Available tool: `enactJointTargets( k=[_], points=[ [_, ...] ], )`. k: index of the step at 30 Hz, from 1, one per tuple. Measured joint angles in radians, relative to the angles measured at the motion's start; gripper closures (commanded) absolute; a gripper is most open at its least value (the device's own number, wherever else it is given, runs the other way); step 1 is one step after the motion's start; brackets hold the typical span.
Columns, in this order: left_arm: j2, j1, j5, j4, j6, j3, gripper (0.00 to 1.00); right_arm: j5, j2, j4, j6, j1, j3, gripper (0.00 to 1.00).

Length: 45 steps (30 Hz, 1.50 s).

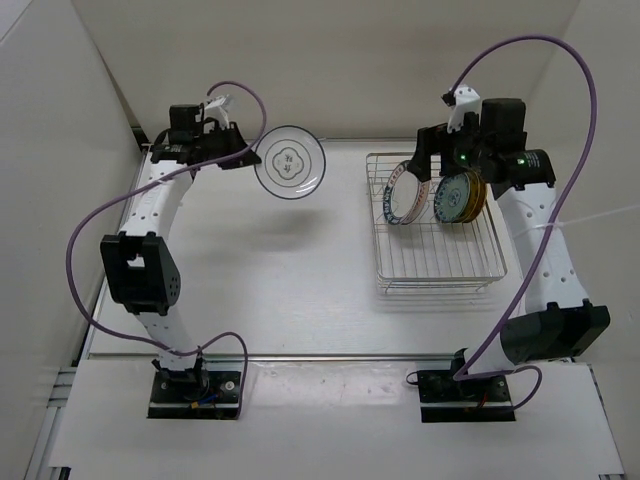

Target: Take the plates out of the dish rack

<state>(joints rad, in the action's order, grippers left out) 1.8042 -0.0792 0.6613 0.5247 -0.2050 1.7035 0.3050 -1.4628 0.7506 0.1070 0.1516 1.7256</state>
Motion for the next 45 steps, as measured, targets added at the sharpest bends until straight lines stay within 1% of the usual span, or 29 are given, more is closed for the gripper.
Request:
enactJointTargets(
  k=[2, 4, 8, 11, 14, 20, 24, 25, 26, 27, 28, 29, 30, 31, 32, 34, 35, 36, 37, 38, 41, 44, 45],
  points=[
    [0.045, 0.036, 0.030, -0.046, -0.024, -0.024, 0.89, -0.027, 0.006, -0.003, 0.000, 0.000, -0.033, 0.00],
    [0.114, 0.047, 0.063, -0.071, -0.041, -0.043, 0.89, -0.061, 0.011, -0.001, 0.001, 0.001, -0.060, 0.00],
    [0.290, 0.035, 0.107, -0.092, -0.066, -0.063, 0.89, -0.118, 0.017, -0.005, 0.005, 0.002, -0.085, 0.00],
    [0.388, 0.029, 0.114, -0.091, -0.086, -0.069, 0.89, -0.147, 0.020, -0.008, 0.007, 0.002, -0.088, 0.00],
    [0.426, 0.025, 0.126, -0.093, -0.102, -0.066, 0.89, -0.161, 0.024, -0.012, 0.008, 0.002, -0.088, 0.00],
    [0.457, 0.025, 0.144, -0.113, -0.124, -0.039, 0.89, -0.183, 0.029, -0.017, 0.006, 0.002, -0.089, 0.00],
    [0.504, 0.025, 0.154, -0.112, -0.139, 0.005, 0.89, -0.229, 0.045, -0.047, 0.001, 0.002, -0.128, 0.00],
    [0.522, 0.024, 0.156, -0.114, -0.145, 0.019, 0.88, -0.236, 0.050, -0.051, 0.000, 0.002, -0.139, 0.00],
    [0.537, 0.024, 0.159, -0.114, -0.150, 0.028, 0.85, -0.242, 0.052, -0.052, 0.000, 0.002, -0.148, 0.00],
    [0.550, 0.024, 0.165, -0.114, -0.157, 0.036, 0.79, -0.245, 0.052, -0.052, 0.000, 0.002, -0.153, 0.00],
    [0.564, 0.023, 0.172, -0.110, -0.164, 0.045, 0.69, -0.247, 0.052, -0.051, 0.000, 0.002, -0.154, 0.00],
    [0.576, 0.022, 0.175, -0.109, -0.167, 0.051, 0.66, -0.249, 0.052, -0.052, 0.000, 0.002, -0.154, 0.00],
    [0.584, 0.021, 0.174, -0.108, -0.171, 0.056, 0.55, -0.250, 0.054, -0.054, 0.000, 0.002, -0.156, 0.00],
    [0.591, 0.019, 0.190, -0.107, -0.177, 0.060, 0.49, -0.250, 0.056, -0.059, 0.001, 0.002, -0.161, 0.00],
    [0.593, 0.017, 0.209, -0.105, -0.187, 0.066, 0.40, -0.250, 0.057, -0.060, 0.001, 0.002, -0.165, 0.00],
    [0.592, 0.010, 0.225, -0.102, -0.190, 0.084, 0.20, -0.254, 0.051, -0.058, 0.005, 0.002, -0.168, 0.04],
    [0.591, 0.007, 0.227, -0.100, -0.181, 0.092, 0.16, -0.262, 0.045, -0.056, 0.008, 0.006, -0.167, 0.08],
    [0.586, 0.004, 0.238, -0.098, -0.178, 0.097, 0.03, -0.277, 0.035, -0.051, 0.013, 0.012, -0.162, 0.10],
    [0.580, 0.002, 0.237, -0.093, -0.169, 0.098, 0.00, -0.294, 0.023, -0.042, 0.020, 0.016, -0.153, 0.12],
    [0.572, 0.000, 0.235, -0.085, -0.160, 0.100, 0.00, -0.307, -0.003, -0.041, 0.026, 0.027, -0.136, 0.16],
    [0.547, -0.008, 0.192, -0.035, -0.101, 0.101, 0.00, -0.364, -0.085, -0.028, 0.044, 0.065, -0.074, 0.20],
    [0.527, -0.006, 0.140, 0.061, -0.018, 0.119, 0.00, -0.431, -0.156, -0.026, 0.066, 0.107, -0.039, 0.26],
    [0.517, -0.003, 0.127, 0.086, 0.009, 0.127, 0.00, -0.452, -0.175, -0.025, 0.073, 0.116, -0.033, 0.30]
  ],
)
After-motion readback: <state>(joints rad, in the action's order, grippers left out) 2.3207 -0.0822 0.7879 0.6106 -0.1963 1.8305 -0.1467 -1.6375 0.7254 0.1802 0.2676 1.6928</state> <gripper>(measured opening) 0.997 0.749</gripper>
